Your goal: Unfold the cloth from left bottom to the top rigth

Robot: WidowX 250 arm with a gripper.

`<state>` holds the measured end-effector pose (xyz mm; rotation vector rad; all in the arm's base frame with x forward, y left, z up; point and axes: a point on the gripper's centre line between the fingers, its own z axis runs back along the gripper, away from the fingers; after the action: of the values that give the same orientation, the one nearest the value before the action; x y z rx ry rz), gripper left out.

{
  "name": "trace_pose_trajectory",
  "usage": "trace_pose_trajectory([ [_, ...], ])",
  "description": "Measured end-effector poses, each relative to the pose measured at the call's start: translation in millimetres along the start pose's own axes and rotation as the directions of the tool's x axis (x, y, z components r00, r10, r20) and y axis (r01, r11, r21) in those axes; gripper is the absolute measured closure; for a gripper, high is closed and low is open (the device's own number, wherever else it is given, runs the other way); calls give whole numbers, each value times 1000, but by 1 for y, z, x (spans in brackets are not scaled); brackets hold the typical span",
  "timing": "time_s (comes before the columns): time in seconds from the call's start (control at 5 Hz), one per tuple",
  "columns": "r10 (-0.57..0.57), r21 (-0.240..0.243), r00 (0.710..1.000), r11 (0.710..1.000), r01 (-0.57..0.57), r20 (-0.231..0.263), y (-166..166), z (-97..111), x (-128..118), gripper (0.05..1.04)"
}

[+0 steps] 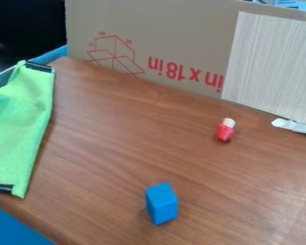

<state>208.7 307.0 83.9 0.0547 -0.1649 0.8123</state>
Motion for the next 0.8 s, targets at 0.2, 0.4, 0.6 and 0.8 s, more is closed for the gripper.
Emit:
trace_pose_trajectory([
  [0.2,75,28,996,997,-74,-56,6,-6,4,399],
  [0.4,107,44,990,994,-103,-94,9,-10,1,698],
  [0.6,110,47,989,993,-106,-100,9,-10,1,919],
  [0.8,102,47,989,994,-98,-110,10,-12,1,1024],
])
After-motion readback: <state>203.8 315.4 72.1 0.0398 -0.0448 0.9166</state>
